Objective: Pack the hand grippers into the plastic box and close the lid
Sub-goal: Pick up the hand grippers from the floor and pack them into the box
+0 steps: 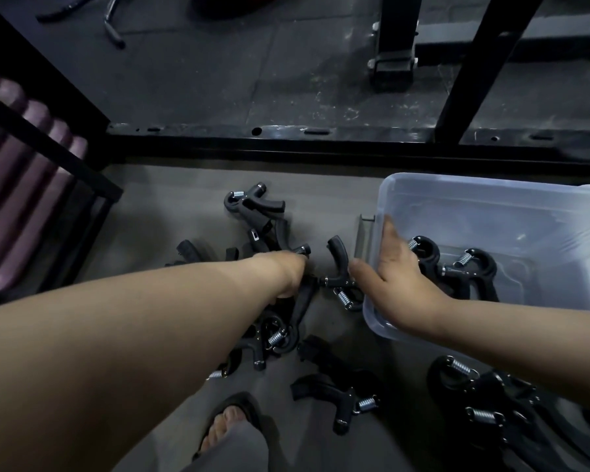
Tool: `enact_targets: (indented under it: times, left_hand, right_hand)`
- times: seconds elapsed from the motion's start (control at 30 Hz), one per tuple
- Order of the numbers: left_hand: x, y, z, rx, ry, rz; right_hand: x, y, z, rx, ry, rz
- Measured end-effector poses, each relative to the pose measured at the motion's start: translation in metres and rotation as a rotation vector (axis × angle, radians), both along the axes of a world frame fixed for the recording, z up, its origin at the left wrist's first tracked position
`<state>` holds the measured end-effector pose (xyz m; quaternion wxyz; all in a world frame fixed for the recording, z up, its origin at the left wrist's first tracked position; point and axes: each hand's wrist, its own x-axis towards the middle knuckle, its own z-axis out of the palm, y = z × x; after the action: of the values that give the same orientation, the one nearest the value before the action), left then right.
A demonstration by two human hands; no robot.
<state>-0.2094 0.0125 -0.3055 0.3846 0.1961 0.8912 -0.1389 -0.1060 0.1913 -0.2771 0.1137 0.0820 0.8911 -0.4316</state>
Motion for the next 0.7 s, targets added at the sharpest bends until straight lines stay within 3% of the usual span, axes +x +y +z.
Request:
enact_targets:
  times: [0.23, 0.43, 0.53, 0.7]
  left_hand:
    - [-0.002, -0.007, -0.006, 0.033, 0.142, -0.133]
    - [-0.012, -0.011, 0.022, 0.303, 0.424, -0.017]
    - [-0.023, -0.016, 0.042, 0.515, 0.575, 0.269]
    - [-0.035, -0.018, 0.058, 0.811, 0.514, 0.851]
  right_hand:
    - [0.000, -0.001, 0.001, -0.023, 0.020, -0.006]
    - [0.000, -0.001, 0.003, -0.002, -0.016, -0.004]
    - [0.000, 0.000, 0.005, 0.004, -0.028, -0.004]
    - [-0.004, 0.005, 0.013, 0.029, -0.142, 0.074]
